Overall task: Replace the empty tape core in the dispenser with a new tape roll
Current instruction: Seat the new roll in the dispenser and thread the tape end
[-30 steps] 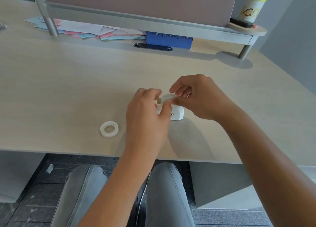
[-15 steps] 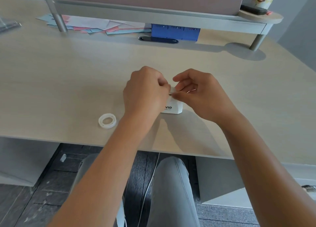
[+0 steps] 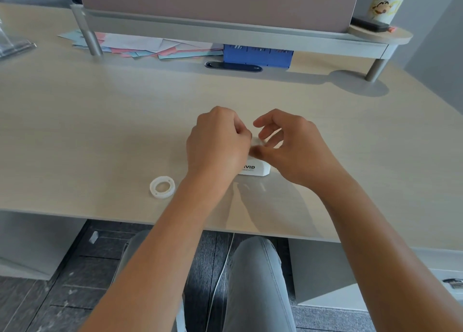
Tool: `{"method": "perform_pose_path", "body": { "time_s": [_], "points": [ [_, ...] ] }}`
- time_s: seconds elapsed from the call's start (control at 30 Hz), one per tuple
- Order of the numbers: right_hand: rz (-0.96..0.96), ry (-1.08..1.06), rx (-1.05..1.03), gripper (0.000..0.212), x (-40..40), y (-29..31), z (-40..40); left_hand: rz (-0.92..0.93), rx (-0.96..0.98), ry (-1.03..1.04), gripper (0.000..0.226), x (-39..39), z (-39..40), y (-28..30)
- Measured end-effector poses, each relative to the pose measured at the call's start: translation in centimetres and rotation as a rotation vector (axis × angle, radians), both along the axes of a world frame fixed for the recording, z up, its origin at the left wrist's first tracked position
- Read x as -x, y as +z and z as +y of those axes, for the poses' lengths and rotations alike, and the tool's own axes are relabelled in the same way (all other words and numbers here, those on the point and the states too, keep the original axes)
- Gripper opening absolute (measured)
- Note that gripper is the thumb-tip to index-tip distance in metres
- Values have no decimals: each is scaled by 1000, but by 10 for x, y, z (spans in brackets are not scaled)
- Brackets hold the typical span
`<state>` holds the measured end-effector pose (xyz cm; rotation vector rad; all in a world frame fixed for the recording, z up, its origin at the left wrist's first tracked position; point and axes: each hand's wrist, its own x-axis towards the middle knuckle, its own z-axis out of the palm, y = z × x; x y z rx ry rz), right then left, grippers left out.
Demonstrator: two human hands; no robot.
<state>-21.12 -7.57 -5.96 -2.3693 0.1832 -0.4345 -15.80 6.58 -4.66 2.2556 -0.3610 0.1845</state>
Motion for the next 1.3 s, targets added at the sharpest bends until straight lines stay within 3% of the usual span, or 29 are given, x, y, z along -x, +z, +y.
{"method": "perform_pose_path", "body": {
  "time_s": [0.13,0.53,0.97,1.17,1.3],
  "points": [
    [43,2,147,54,-5,0,5,35,61,-27,17,-8,9,3],
    [82,-8,236,46,-8,0,18,135,311,-10,28,-23,44,-14],
    [83,-58,198,48,-5,-2,24,281,664,100,28,-38,74,-23],
    [79,-84,225,50,-5,-4,28,311,664,110,27,-45,84,-30],
    [-47,-150,55,48,-9,-5,41,350,629,109,26,-47,88,-33]
  ]
}}
